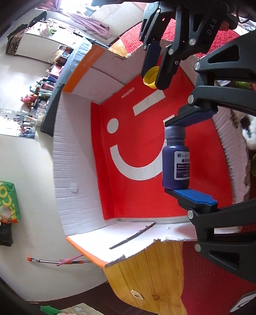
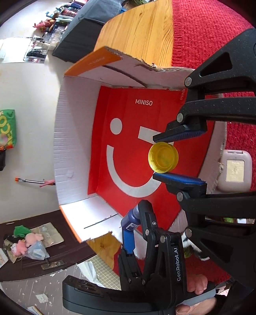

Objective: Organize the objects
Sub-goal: 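Carry the blue bottle and yellow cap with both tools into the cardboard box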

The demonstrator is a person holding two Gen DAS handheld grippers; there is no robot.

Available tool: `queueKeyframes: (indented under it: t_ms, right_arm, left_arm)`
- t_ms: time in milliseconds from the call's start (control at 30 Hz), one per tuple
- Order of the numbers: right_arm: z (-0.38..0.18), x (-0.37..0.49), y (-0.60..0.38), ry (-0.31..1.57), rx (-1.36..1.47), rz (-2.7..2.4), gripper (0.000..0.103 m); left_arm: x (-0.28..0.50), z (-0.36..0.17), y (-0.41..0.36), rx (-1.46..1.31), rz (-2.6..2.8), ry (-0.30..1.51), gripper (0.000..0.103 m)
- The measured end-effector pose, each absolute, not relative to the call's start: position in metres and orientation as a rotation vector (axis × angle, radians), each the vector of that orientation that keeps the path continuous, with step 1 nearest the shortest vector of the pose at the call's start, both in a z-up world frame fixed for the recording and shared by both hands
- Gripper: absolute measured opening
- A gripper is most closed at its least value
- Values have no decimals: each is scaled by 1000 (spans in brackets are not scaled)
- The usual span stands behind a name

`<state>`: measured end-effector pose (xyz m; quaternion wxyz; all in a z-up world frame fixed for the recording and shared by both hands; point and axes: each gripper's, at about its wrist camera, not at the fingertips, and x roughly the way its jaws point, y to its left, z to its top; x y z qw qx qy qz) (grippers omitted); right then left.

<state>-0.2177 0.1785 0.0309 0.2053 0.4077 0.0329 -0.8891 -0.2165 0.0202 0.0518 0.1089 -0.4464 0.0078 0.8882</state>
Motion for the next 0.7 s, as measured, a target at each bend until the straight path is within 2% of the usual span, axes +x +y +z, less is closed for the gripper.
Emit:
queueKeyframes:
  t_ms: [700]
  right_arm:
    - [6,-243,181,97,1284,-2423,29]
  left_arm:
    - [-240,34,18,-1400,2586,37,60]
